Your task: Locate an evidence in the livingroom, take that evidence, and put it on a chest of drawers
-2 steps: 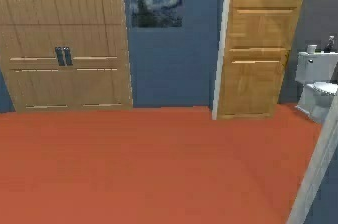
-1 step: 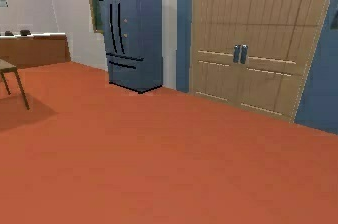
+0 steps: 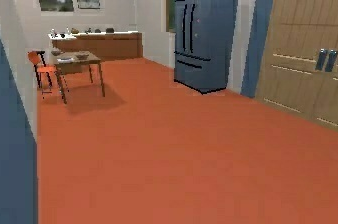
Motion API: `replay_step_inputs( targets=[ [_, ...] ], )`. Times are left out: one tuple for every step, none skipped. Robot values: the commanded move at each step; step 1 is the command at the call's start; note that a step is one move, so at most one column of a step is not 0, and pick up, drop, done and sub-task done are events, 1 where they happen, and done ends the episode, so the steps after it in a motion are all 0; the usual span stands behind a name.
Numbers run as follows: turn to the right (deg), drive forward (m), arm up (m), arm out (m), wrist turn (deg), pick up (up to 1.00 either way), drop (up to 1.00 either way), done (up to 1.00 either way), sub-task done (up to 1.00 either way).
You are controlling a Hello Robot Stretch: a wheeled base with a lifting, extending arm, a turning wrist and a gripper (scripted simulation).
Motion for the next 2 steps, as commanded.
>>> replay_step_inputs(
  targets=[
    [0.0,0.65,0.00,0.00,0.0,0.00,0.00,0.00,0.00],
    [-6.0,0.00,0.00,0.00,0.0,0.00,0.00,0.00,0.00]
  ],
)
